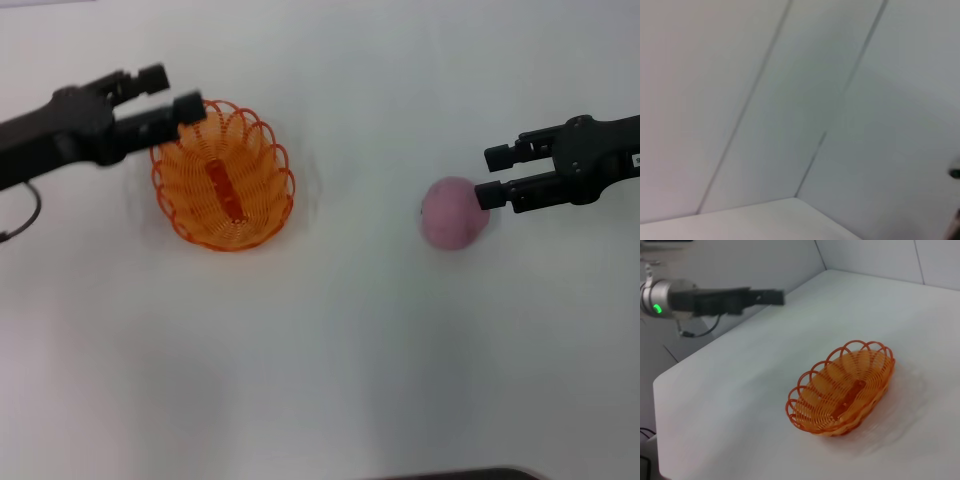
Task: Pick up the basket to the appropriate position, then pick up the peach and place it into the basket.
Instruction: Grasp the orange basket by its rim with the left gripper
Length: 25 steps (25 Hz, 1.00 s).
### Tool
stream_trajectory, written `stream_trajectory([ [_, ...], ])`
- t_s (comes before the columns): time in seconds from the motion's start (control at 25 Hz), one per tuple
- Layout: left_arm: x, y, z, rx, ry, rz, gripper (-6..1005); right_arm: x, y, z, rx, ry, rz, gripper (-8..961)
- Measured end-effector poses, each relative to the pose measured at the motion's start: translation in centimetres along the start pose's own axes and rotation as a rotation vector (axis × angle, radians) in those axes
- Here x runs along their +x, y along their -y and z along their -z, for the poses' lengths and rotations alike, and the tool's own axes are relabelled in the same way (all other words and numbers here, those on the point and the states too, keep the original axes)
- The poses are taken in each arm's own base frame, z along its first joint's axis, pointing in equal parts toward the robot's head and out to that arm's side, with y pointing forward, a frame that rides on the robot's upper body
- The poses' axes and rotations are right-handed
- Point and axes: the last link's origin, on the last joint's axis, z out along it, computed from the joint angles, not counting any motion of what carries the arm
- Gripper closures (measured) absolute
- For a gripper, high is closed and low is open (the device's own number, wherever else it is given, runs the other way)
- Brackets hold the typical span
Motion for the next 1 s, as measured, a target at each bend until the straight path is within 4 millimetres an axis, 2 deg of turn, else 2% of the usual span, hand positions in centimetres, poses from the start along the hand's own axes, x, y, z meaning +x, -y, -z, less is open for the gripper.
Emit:
stream_trajectory([
  [0.16,1.3,1.0,-2.1,0.035,0.006,0.069,152,0.0,0.0,0.0,0.000,0.004,-0.004,230],
  [0.36,3.2,2.2,-3.3,0.085,0.027,0.089,155,0.1,0.0,0.0,0.000,0.007,-0.006,230],
  [0.64,5.4,4.5,-5.4,0.281,0.239,0.089,158,0.0,0.0,0.0,-0.001,0.007,-0.006,229],
  [0.88,5.4,6.3,-7.6,0.481,0.473,-0.033,158,0.0,0.1,-0.3,0.006,0.006,-0.004,229],
  [1.0,5.2,6.6,-8.5,0.523,0.538,-0.110,157,0.0,0.1,-0.4,0.004,0.006,-0.004,229],
])
